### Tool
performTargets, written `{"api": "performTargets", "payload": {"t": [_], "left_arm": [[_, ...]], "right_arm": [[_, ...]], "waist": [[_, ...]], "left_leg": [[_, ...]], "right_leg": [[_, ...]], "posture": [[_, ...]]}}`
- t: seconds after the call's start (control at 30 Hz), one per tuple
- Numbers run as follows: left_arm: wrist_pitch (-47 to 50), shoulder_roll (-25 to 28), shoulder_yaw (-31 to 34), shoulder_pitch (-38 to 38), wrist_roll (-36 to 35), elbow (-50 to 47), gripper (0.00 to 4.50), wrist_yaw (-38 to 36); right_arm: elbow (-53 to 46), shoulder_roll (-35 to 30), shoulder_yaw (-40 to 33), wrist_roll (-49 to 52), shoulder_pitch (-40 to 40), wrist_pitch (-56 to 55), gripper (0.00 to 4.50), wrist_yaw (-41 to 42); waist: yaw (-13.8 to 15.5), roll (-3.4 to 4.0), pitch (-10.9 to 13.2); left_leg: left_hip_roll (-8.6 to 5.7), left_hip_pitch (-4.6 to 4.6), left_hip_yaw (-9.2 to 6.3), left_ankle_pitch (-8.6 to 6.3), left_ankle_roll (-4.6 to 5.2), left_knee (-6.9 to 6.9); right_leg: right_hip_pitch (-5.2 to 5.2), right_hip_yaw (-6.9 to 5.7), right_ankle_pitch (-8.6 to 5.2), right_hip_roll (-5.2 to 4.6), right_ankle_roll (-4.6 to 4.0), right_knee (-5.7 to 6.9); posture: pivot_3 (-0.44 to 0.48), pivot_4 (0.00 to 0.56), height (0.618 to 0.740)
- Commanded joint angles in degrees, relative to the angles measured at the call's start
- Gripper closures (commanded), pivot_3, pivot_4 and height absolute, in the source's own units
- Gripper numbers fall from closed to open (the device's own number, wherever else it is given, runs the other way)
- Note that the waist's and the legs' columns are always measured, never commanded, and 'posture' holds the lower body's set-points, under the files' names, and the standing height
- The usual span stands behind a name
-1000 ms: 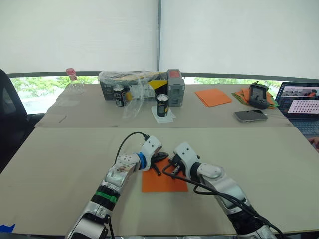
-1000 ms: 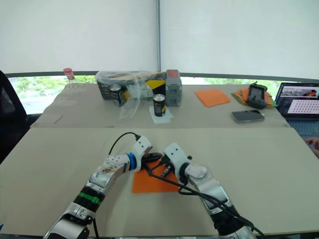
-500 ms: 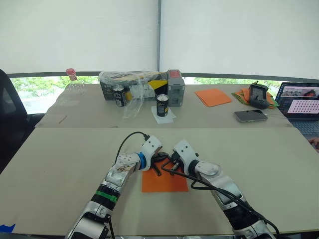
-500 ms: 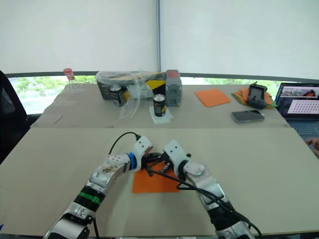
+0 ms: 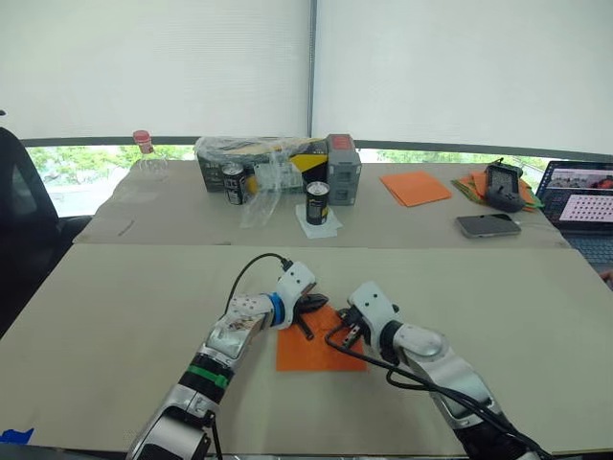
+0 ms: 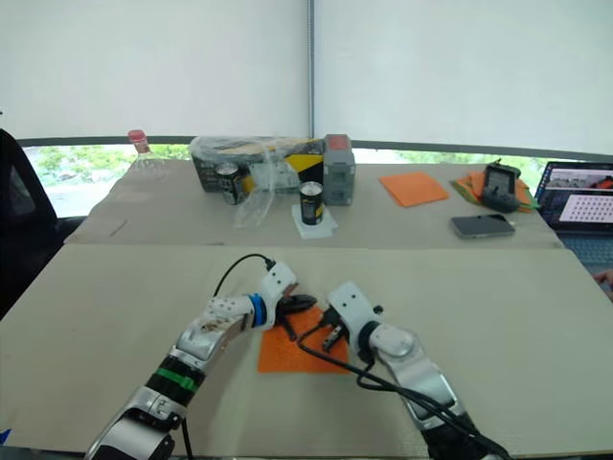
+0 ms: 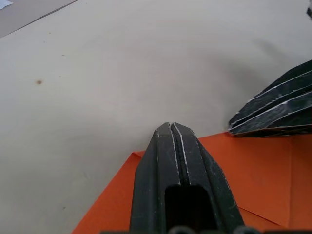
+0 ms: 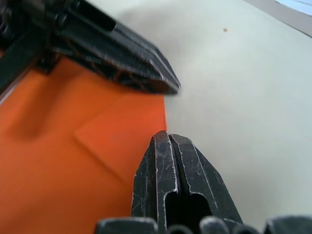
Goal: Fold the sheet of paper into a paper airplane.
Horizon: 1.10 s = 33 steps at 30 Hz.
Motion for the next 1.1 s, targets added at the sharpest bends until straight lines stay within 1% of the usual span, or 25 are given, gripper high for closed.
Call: {"api": "performTargets", "payload": {"t": [0.03, 0.27, 0.5, 0.57, 0.63, 0.7, 0.77, 0.8, 0.9, 0.97, 1.1], "left_arm": [[1.6, 1.1, -0.3, 0.7, 1.7, 2.3, 4.5, 0.5], [1.7, 1.7, -0.1, 1.3, 1.6, 2.1, 4.5, 0.3], [1.5, 1.5, -0.2, 1.7, 1.4, 1.7, 4.5, 0.2], [1.3, 1.4, -0.2, 1.8, 1.3, 1.6, 4.5, 0.2], [1.2, 1.2, 0.1, 1.9, 1.2, 1.7, 4.5, 0.4], [1.1, 1.1, 0.2, 1.9, 1.2, 1.6, 4.5, 0.4], [0.9, 1.0, 0.4, 1.9, 1.2, 1.6, 4.5, 0.3], [0.9, 0.9, 0.4, 1.9, 1.2, 1.5, 4.5, 0.3], [1.1, 0.9, 0.8, 1.8, 1.2, 1.2, 4.5, 0.4], [1.2, 1.1, 1.1, 1.9, 1.0, 0.6, 4.5, 0.2], [2.0, 2.1, 2.3, 2.9, -0.1, -1.4, 4.5, -0.6]], "right_arm": [[2.7, -3.8, 0.3, -0.1, 7.0, 6.0, 4.49, 1.6], [-1.9, -5.4, -3.3, 2.7, 13.0, 7.9, 4.49, 1.2], [-8.4, -6.4, -8.6, 6.8, 14.3, 10.7, 4.49, 1.4], [-11.6, -7.5, -10.3, 7.6, 13.4, 9.1, 4.49, 1.9], [-13.6, -11.4, -8.3, 4.7, 11.9, 4.7, 4.49, 3.5], [-15.4, -8.8, -10.0, 7.7, 9.9, 4.5, 4.49, 2.5], [-15.8, -10.0, -8.2, 6.2, 6.9, 3.5, 4.49, 3.1], [-15.4, -9.4, -7.9, 6.3, 5.3, 3.6, 4.49, 2.9], [-12.1, -7.3, -5.5, 5.6, 0.5, 4.0, 4.49, 2.4], [-9.8, -5.9, -3.8, 4.5, -1.3, 3.7, 4.49, 1.4], [-6.8, -1.9, -0.6, 3.7, -2.7, 3.8, 4.49, 0.3]], "waist": [[0.1, 0.0, 0.0], [0.9, -0.1, -0.1], [1.0, -0.13, -0.2], [0.9, -0.12, -0.1], [0.9, -0.07, -0.1], [0.9, -0.11, -0.1], [0.6, 0.0, 0.1], [0.6, 0.1, 0.1], [0.6, 0.09, 0.2], [0.6, 0.09, 0.2], [0.5, 0.07, 0.2]], "left_leg": [[0.0, 0.0, 0.0, 0.0, 0.0, 0.0], [0.03, 0.05, -0.03, -0.05, 0.03, 0.0], [0.03, 0.02, -0.05, -0.06, 0.04, 0.0], [0.04, -0.03, -0.05, -0.06, 0.05, 0.0], [0.03, -0.16, -0.05, -0.06, 0.05, 0.02], [-0.03, -0.36, -0.04, -0.05, 0.05, 0.06], [0.0, -0.42, -0.07, -0.04, 0.04, 0.06], [0.01, -0.46, -0.06, -0.03, 0.01, 0.06], [-0.02, -0.51, -0.09, -0.01, 0.01, 0.06], [-0.03, -0.51, -0.11, -0.01, 0.0, 0.06], [-0.04, -0.72, -0.12, -0.01, 0.0, 0.06]], "right_leg": [[0.01, 0.0, 0.0, -0.01, 0.01, -0.01], [0.1, -0.03, -0.21, -0.05, 0.36, -0.04], [0.12, -0.03, -0.25, -0.1, 0.42, -0.07], [0.11, -0.04, -0.26, -0.1, 0.43, -0.08], [0.1, -0.03, -0.25, -0.1, 0.42, -0.06], [-0.02, -0.02, -0.22, -0.11, 0.44, -0.03], [-0.07, -0.07, -0.12, -0.03, 0.27, -0.02], [-0.16, -0.02, -0.08, -0.03, 0.2, 0.02], [-0.19, -0.04, -0.07, -0.01, 0.19, 0.01], [-0.19, -0.05, -0.01, -0.01, 0.1, 0.01], [-0.46, -0.04, 0.02, -0.02, 0.05, 0.02]], "posture": [[0.0, 0.15, 0.739], [0.0, 0.15, 0.739], [0.0, 0.15, 0.739], [0.0, 0.15, 0.739], [0.0, 0.15, 0.739], [0.0, 0.15, 0.739], [0.0, 0.15, 0.739], [0.0, 0.15, 0.739], [0.0, 0.15, 0.739], [0.0, 0.15, 0.739], [0.0, 0.15, 0.739]]}}
